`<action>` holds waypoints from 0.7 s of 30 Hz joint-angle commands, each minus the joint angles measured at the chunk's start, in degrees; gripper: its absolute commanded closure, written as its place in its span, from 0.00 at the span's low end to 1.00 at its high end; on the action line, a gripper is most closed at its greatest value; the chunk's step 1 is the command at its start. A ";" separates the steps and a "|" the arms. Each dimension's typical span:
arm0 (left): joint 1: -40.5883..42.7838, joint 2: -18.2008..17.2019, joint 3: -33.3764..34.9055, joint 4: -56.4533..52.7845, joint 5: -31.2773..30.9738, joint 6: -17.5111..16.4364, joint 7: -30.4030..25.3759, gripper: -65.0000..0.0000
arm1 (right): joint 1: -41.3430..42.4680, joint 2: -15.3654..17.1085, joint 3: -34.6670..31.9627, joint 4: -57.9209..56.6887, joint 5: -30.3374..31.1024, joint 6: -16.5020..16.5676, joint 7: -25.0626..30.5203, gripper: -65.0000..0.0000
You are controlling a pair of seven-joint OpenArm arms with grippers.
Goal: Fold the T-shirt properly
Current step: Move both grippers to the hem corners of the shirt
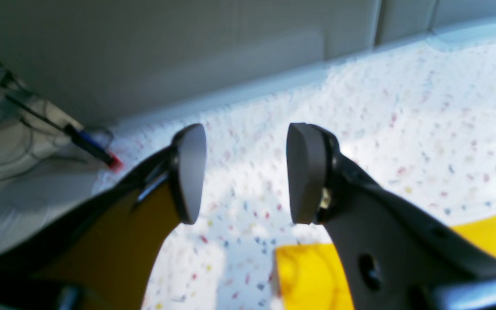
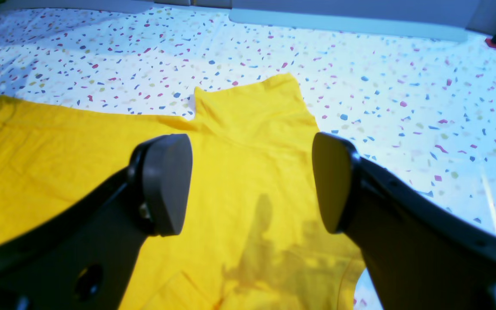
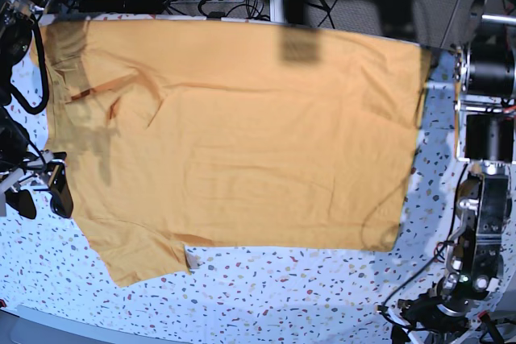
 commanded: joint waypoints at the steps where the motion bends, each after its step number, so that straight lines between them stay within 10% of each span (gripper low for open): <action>1: -3.67 -0.35 -0.35 -2.27 -0.42 -0.66 -2.19 0.55 | 0.92 1.09 0.35 1.03 1.64 0.17 1.22 0.34; 10: -12.92 -0.83 -0.35 -35.54 -16.39 -8.87 -1.46 0.55 | 0.92 1.09 0.35 1.03 1.81 0.15 -1.64 0.34; 21: -9.94 -1.09 -0.35 -61.22 -20.46 -12.41 -19.32 0.55 | 0.90 1.07 0.35 1.03 10.86 0.20 -9.62 0.34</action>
